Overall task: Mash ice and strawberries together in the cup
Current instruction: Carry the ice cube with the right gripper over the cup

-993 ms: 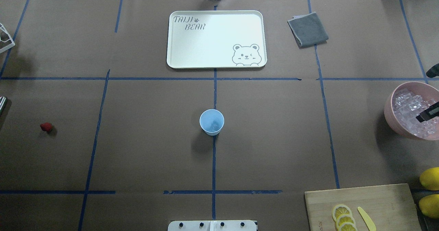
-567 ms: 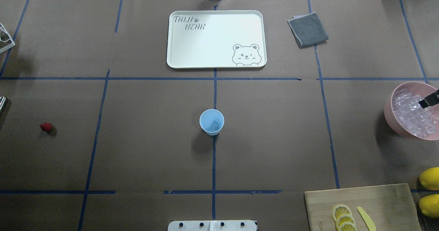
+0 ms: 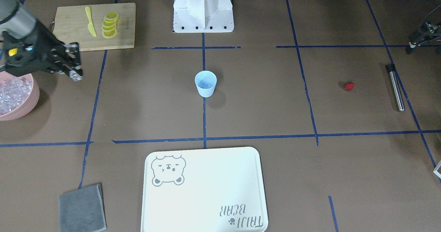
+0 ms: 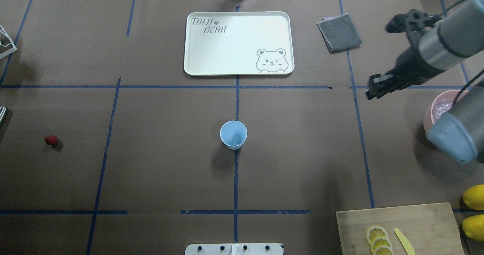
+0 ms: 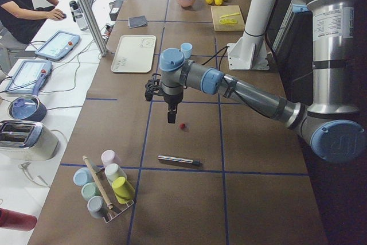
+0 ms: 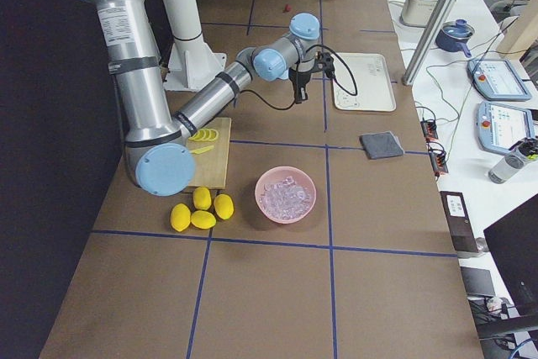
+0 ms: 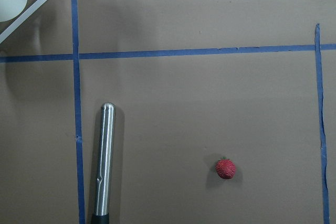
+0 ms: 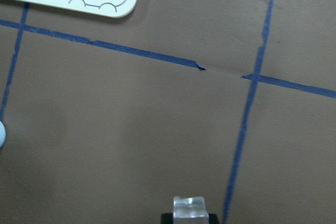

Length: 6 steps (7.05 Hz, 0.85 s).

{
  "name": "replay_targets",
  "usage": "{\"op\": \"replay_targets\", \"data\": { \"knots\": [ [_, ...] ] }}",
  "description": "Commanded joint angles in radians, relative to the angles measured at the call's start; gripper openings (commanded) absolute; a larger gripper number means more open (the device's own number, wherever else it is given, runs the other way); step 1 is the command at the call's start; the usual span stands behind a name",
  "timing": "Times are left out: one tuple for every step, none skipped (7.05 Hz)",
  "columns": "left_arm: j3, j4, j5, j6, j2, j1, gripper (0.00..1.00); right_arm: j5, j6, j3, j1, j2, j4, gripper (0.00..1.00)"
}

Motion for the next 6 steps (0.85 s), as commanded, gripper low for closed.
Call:
{"op": "replay_targets", "data": {
  "knots": [
    [0.006,0.0,0.0,0.003,0.0,0.0,1.0,-0.177,0.328,-0.11,-0.237,0.249,-0.002,0.0],
    [0.007,0.0,0.0,0.003,0.0,0.0,1.0,-0.246,0.378,-0.164,-0.315,0.311,-0.002,0.0],
    [0.013,0.0,0.0,0.006,0.0,0.0,1.0,-0.289,0.419,-0.202,-0.375,0.345,-0.002,0.0],
    [0.016,0.0,0.0,0.009,0.0,0.0,1.0,-0.325,0.448,-0.237,-0.411,0.377,-0.002,0.0],
    [0.021,0.0,0.0,0.01,0.0,0.0,1.0,-0.346,0.45,-0.3,-0.422,0.425,0.0,0.0],
    [0.02,0.0,0.0,0.007,0.0,0.0,1.0,-0.35,0.45,-0.357,-0.422,0.477,0.0,0.0]
  ]
}}
